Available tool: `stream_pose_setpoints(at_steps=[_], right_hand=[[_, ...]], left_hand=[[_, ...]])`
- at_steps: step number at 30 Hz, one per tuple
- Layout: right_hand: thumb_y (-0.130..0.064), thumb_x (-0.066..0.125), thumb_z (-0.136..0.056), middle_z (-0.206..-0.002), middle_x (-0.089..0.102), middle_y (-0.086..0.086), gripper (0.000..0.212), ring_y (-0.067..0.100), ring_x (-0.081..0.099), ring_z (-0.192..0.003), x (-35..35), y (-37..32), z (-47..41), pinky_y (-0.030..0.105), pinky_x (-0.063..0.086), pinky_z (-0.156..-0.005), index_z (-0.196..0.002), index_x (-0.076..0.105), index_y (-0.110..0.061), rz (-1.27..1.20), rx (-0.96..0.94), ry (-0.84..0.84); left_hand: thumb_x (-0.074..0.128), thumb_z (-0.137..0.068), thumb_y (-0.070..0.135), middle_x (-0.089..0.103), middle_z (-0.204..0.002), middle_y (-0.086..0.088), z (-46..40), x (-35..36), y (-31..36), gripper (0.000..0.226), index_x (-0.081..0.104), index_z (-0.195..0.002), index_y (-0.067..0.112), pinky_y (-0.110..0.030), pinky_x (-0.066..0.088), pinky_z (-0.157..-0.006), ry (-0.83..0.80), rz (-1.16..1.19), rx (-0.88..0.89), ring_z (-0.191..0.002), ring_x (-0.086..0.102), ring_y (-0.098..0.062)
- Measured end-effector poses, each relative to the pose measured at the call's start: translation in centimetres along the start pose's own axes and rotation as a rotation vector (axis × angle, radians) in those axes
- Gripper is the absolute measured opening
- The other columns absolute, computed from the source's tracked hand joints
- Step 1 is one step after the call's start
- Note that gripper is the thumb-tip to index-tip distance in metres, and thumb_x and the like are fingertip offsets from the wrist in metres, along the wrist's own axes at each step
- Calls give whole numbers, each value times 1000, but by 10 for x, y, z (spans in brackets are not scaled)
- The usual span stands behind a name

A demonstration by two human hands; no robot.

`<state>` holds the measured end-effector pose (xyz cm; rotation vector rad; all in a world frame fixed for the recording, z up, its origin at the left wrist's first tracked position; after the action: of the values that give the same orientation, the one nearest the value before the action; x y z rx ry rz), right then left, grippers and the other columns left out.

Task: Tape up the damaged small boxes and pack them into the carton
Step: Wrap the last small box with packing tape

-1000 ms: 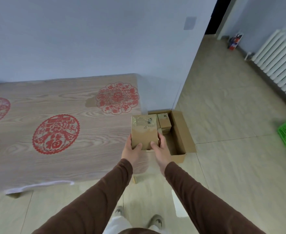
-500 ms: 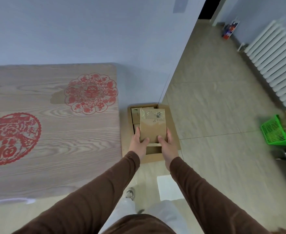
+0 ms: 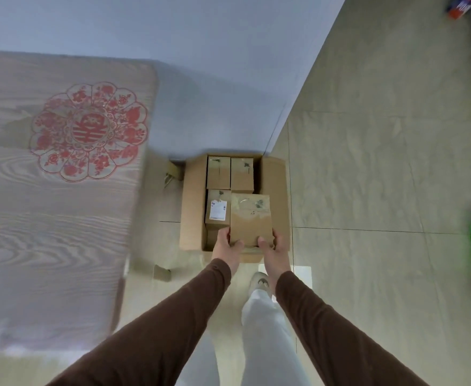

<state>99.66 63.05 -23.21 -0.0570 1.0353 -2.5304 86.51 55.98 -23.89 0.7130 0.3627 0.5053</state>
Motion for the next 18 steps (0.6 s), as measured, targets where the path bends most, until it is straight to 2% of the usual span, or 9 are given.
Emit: stream_pose_setpoints(at_steps=[3,6,10,13,16,18], right_hand=[[-26,58,-100,-134,59,-1,44,23,54,-125,-11,18,-41,46,41,-112,-139,42,-38,-31,92,-27],[-25,58,-100,-130,64,-5,40,21,56,-122,-16,43,-90,48,41,-112,-134,45,-42,-88,158,-14],[-21,57,-100,-128,65,-3,48,21,59,-120,-5,79,-144,48,43,-111,-144,43,-36,-141,219,5],[-22,57,-101,-127,64,-2,48,23,58,-120,5,108,-193,48,43,-111,-144,42,-37,-133,231,34],[-25,57,-101,-130,61,-2,51,23,55,-121,15,139,-240,46,41,-111,-148,38,-32,-138,257,68],[-27,58,-101,-133,59,-1,51,24,53,-124,20,164,-272,46,39,-112,-148,40,-25,-143,275,92]], left_hand=[[58,-98,10,62,-124,-1,-29,26,-14,46,44,-142,15,-27,45,-94,37,38,-41,-113,58,-19],[58,-98,12,62,-132,0,-67,47,-38,50,46,-146,19,-28,45,-101,62,121,-83,-118,58,-16],[57,-100,20,63,-134,1,-117,64,-76,52,43,-149,30,-33,44,-107,59,250,-156,-121,58,-16],[57,-101,26,62,-133,4,-161,75,-108,52,41,-150,32,-36,41,-109,91,324,-209,-121,56,-16],[61,-99,31,66,-126,5,-206,86,-147,39,53,-137,26,-36,40,-106,119,391,-267,-118,57,-16],[65,-95,38,68,-124,4,-236,96,-178,43,56,-134,22,-37,41,-108,120,421,-321,-122,57,-19]])
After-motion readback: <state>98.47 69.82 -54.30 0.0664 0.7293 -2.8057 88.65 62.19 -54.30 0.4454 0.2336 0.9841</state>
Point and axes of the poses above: each hand's wrist, its own z-axis away from the middle knuckle, its own x-axis out of the palm, y = z × x, the point moved 8 cm from there along -z, towards the middle knuckle
